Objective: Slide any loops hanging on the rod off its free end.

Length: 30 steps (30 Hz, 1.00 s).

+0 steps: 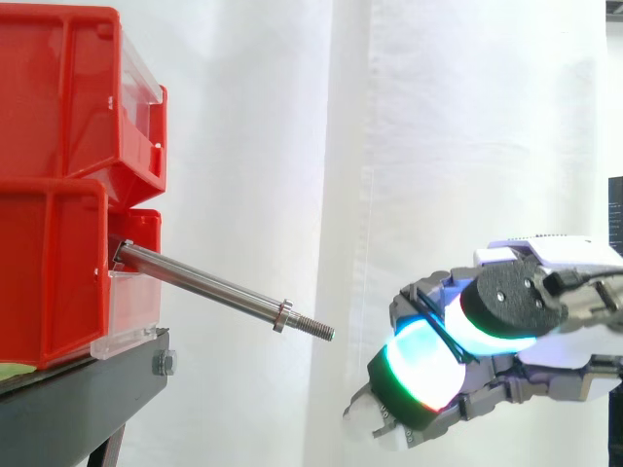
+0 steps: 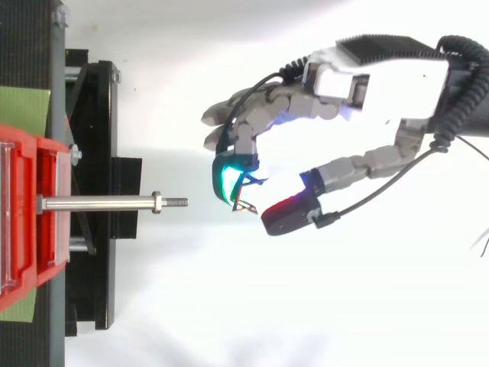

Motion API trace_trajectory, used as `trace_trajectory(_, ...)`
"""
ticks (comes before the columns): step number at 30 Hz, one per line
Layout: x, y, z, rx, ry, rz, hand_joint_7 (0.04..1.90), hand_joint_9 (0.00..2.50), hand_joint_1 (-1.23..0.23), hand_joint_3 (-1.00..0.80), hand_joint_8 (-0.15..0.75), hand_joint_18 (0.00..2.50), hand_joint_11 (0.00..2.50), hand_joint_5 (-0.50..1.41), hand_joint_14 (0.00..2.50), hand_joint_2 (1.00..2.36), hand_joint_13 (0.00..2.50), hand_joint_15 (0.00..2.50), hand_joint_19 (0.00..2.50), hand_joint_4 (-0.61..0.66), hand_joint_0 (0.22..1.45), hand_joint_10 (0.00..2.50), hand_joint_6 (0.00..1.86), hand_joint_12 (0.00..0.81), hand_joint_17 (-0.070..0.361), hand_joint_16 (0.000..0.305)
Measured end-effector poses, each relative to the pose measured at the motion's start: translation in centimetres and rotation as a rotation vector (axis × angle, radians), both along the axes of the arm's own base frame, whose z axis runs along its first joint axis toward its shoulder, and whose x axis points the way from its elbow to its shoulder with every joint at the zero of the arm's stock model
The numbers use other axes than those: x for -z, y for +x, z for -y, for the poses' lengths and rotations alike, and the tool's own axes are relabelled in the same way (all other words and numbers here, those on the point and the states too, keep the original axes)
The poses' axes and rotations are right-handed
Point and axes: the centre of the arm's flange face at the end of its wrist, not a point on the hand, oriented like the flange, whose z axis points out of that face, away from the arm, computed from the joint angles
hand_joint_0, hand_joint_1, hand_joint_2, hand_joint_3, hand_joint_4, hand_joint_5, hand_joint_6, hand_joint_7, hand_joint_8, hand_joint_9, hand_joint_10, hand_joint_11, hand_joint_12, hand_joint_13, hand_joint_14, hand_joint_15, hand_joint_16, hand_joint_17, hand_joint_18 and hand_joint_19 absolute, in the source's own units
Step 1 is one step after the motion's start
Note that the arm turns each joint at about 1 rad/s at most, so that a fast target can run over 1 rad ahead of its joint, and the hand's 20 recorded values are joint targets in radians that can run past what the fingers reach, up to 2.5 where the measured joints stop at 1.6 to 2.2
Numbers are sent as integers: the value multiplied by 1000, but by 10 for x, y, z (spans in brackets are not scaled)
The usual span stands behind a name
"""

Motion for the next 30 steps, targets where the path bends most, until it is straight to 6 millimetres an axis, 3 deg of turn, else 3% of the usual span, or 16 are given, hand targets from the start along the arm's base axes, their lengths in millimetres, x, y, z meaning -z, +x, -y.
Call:
trace_trajectory(12, -6, -13, -1, 136, 294, -103, 884, 617, -768, -449, 280, 384, 76, -162, 0, 1003, 392, 0, 93, 125, 631, 2, 905, 337, 115, 51)
trace_trajectory(20, -5, -14, -9, 160, 395, -111, 915, 616, -742, -456, 277, 390, 66, -153, 0, 1003, 395, 0, 101, 117, 621, 2, 898, 336, 114, 50)
trace_trajectory(27, -2, -15, -16, 159, 442, -133, 934, 606, -749, -275, 282, 367, 79, -158, 0, 1012, 374, 0, 112, 54, 617, 2, 907, 336, 114, 51)
trace_trajectory(30, -2, -15, -17, 158, 455, -135, 879, 569, -811, -372, 273, 379, 80, -172, 0, 1008, 370, 0, 86, 80, 639, 4, 907, 339, 115, 51)
